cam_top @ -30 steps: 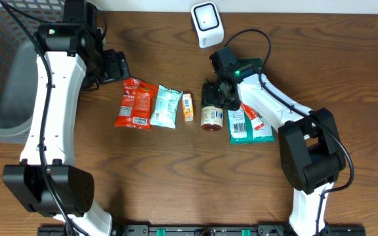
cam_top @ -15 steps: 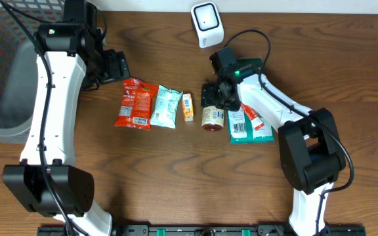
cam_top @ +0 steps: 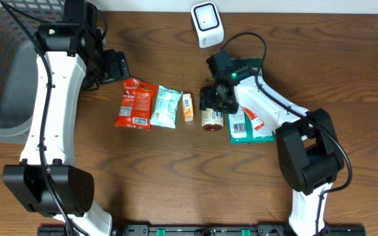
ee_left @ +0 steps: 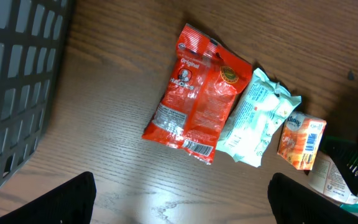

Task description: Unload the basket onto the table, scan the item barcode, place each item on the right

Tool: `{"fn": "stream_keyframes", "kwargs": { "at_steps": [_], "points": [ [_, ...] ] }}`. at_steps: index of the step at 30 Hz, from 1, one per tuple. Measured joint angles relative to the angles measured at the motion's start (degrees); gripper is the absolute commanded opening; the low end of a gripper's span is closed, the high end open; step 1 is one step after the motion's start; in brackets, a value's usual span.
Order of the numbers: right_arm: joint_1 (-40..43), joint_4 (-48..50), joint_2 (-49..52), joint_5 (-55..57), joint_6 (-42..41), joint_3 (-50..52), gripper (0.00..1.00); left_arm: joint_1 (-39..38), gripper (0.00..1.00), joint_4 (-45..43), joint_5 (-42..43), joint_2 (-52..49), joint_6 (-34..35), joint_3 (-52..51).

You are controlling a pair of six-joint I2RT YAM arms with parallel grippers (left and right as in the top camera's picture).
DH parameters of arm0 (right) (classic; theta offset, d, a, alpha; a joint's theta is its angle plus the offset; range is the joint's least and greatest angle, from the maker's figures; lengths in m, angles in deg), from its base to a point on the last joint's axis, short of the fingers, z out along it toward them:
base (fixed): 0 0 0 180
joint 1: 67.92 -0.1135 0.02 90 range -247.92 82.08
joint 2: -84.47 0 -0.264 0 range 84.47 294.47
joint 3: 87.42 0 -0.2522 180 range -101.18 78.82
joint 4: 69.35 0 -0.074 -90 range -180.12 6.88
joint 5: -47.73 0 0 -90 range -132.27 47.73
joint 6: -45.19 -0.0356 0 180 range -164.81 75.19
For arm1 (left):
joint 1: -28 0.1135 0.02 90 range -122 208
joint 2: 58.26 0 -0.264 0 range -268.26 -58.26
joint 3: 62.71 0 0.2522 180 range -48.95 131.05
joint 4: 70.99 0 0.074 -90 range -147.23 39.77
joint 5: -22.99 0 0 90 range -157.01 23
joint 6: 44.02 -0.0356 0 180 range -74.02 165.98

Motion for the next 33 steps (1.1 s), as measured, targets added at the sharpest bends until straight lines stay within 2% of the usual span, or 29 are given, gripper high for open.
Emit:
{"fn": "stream_keyframes", "kwargs": {
  "at_steps": [7, 16, 21, 33],
  "points": [
    [0.0, 0.1, 0.0, 0.2, 1.9, 0.0, 0.57, 0.0, 0.89, 0.0, 0.0, 0.0, 0.0, 0.0],
    [0.0, -1.3, -0.2, 0.2, 5.2, -0.2, 0.57, 0.0, 0.89, 0.0, 0.0, 0.0, 0.0, 0.0],
    [0.0, -1.7, -1.2, 0.5, 7.7, -0.2, 0.53, 0.0, 0.89, 0.0, 0.0, 0.0, 0.0, 0.0],
    [0.0, -2.9, -5.0, 0.9, 11.5, -0.2, 0.54, 0.0, 0.89, 0.0, 0.0, 0.0, 0.0, 0.0]
  ]
}}
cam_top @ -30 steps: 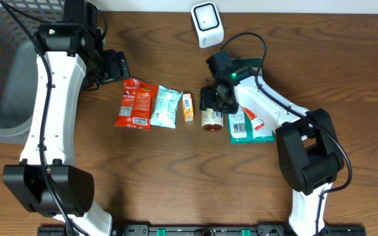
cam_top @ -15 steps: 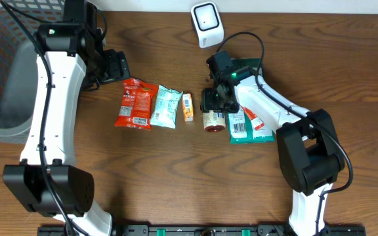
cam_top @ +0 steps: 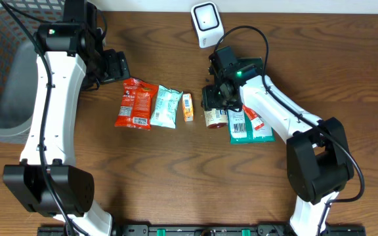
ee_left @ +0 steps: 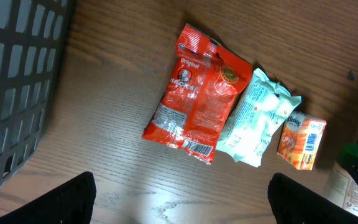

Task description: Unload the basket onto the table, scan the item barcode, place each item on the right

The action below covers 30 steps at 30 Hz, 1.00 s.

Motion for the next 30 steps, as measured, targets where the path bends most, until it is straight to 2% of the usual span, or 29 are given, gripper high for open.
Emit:
{"fn": "stream_keyframes", "kwargs": {
  "at_steps": [9, 18, 30],
  "points": [
    [0.0, -0.3, -2.7, 1.0, 1.3, 0.0, 0.53, 0.0, 0.89, 0.0, 0.0, 0.0, 0.0, 0.0],
    [0.0, -0.5, -4.3, 1.8, 4.3, 0.0, 0.48, 0.0, 0.89, 0.0, 0.0, 0.0, 0.0, 0.0],
    [-2.8, -1.9, -15.2, 5.0, 5.3, 0.0, 0.43, 0.0, 0.89, 0.0, 0.0, 0.0, 0.0, 0.0]
  ]
}}
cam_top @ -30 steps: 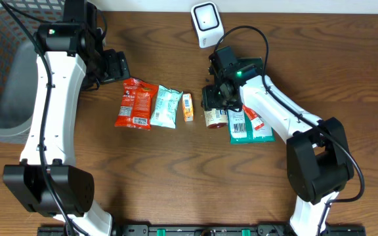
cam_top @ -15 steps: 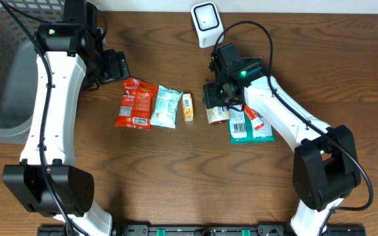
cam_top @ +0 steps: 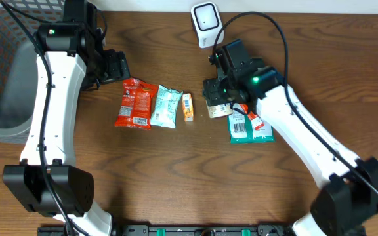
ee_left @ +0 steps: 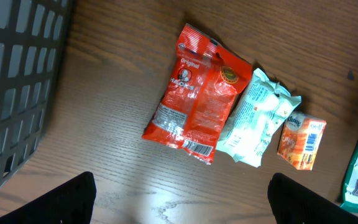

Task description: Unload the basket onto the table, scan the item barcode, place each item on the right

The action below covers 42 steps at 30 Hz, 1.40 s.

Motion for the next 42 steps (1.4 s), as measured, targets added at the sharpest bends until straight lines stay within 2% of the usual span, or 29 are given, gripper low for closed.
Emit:
{"fn": "stream_keyframes", "kwargs": {
  "at_steps": [5, 11, 17, 21, 27, 36, 42],
  "points": [
    [-1.3, 1.2, -4.0, 0.9, 0.0, 1.7, 0.41, 0.0, 0.89, 0.0, 0.0, 0.0, 0.0, 0.0],
    [-2.3, 12.4, -12.8, 1.0, -0.2, 12.8, 0.42, 0.0, 0.89, 0.0, 0.0, 0.0, 0.0, 0.0],
    [-2.3, 37.0, -26.4, 1.2, -0.6, 32.6, 0.44, 0.0, 0.89, 0.0, 0.0, 0.0, 0.0, 0.0],
    [-2.3, 51.8, -28.8, 1.3, -1.5, 42.5, 0.4, 0.0, 0.89, 0.0, -0.2, 0.0, 0.0, 0.0],
    [-2.3, 67.0, -19.6, 3.4, -1.4, 49.0, 0.33, 0.0, 0.89, 0.0, -0.2, 0.0, 0.0, 0.0],
    [-2.3, 94.6, -1.5, 5.9, 5.6, 49.3, 0.32, 0.0, 0.89, 0.0, -0.2, 0.0, 0.0, 0.0],
    [-2.3, 103.0, 7.4, 6.3, 9.4, 49.3, 0.34, 0.0, 0.89, 0.0, -0.2, 0.0, 0.0, 0.0]
  ]
}}
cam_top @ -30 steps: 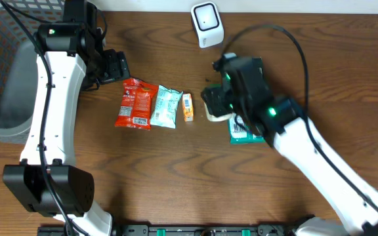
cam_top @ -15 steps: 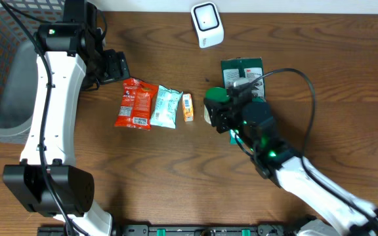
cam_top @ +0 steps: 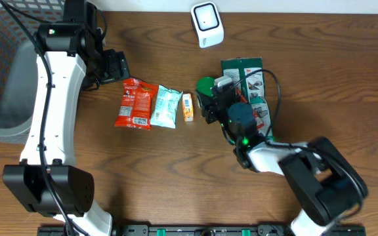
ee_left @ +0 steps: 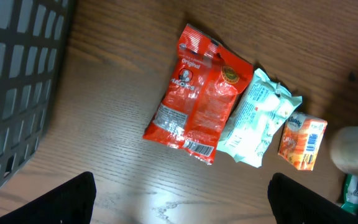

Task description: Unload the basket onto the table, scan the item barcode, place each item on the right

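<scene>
The white barcode scanner (cam_top: 207,24) stands at the back edge of the table. My right arm is raised high toward the overhead camera, and its gripper (cam_top: 209,101) hangs right of the orange box (cam_top: 188,107). In the left wrist view a blurred pale jar (ee_left: 353,149) floats at the right edge, where that gripper hangs, apparently held by it. My left gripper (ee_left: 182,186) is open over bare wood left of the red snack bag (ee_left: 197,93), with nothing between its fingers.
A red snack bag (cam_top: 135,103), a pale teal packet (cam_top: 167,106) and the orange box lie in a row at the centre. A green packet (cam_top: 245,72) lies behind my right arm. A dark mesh basket (cam_top: 5,65) fills the left side.
My right arm has risen well off the table toward the overhead camera, its gripper now nearer the orange box. The green packet lies fully uncovered. The left arm has not moved.
My right gripper was down around a small red-lidded jar standing beside the green packet. Then it held the jar tilted, then turned on its side nearer the scanner. Now the arm is raised high with the jar off the table. The left arm stayed still throughout.
</scene>
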Tool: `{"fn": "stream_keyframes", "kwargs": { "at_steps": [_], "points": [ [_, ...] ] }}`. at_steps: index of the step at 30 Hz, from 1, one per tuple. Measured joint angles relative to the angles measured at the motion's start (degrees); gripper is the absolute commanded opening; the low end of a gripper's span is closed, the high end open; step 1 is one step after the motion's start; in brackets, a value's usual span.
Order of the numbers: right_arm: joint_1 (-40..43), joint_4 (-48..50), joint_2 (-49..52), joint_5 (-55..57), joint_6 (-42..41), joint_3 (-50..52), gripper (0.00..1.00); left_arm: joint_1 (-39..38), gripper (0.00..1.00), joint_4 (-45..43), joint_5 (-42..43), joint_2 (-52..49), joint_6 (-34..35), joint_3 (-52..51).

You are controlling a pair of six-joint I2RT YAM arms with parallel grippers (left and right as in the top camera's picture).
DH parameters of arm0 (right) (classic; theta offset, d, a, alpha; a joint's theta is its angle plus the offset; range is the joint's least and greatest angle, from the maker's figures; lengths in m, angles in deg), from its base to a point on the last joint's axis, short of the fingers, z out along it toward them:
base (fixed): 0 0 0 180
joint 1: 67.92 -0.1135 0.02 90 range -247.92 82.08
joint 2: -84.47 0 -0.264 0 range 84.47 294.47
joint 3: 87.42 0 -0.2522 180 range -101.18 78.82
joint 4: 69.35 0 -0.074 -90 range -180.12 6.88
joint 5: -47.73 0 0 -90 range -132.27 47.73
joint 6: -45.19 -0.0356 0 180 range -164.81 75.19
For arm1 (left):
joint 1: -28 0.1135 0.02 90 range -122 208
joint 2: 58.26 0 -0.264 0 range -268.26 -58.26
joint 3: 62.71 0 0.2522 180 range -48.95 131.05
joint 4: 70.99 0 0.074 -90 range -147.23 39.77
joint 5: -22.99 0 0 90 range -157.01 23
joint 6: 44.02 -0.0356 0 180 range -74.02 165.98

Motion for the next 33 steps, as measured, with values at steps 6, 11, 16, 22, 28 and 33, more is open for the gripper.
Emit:
{"fn": "stream_keyframes", "kwargs": {
  "at_steps": [6, 11, 16, 22, 28, 33],
  "points": [
    [0.0, 1.0, 4.0, 1.4, 2.3, 0.0, 0.38, 0.0, 0.89, 0.0, 0.0, 0.0, 0.0, 0.0],
    [0.0, 1.6, 4.0, 2.0, 2.8, 0.0, 0.63, 0.0, 0.89, 0.0, 0.0, 0.0, 0.0, 0.0],
    [0.0, 2.1, 4.0, 2.2, 3.2, 0.0, 0.8, 0.0, 0.89, 0.0, 0.0, 0.0, 0.0, 0.0],
    [0.0, 2.2, 4.0, 2.0, 2.6, 0.0, 0.88, 0.0, 0.89, 0.0, 0.0, 0.0, 0.0, 0.0],
    [0.0, 0.6, 2.4, 1.8, 2.6, 0.0, 0.87, 0.0, 0.89, 0.0, 0.0, 0.0, 0.0, 0.0],
    [0.0, -9.7, -8.8, 1.8, 2.5, -0.4, 0.85, 0.0, 0.89, 0.0, 0.0, 0.0, 0.0, 0.0]
  ]
}}
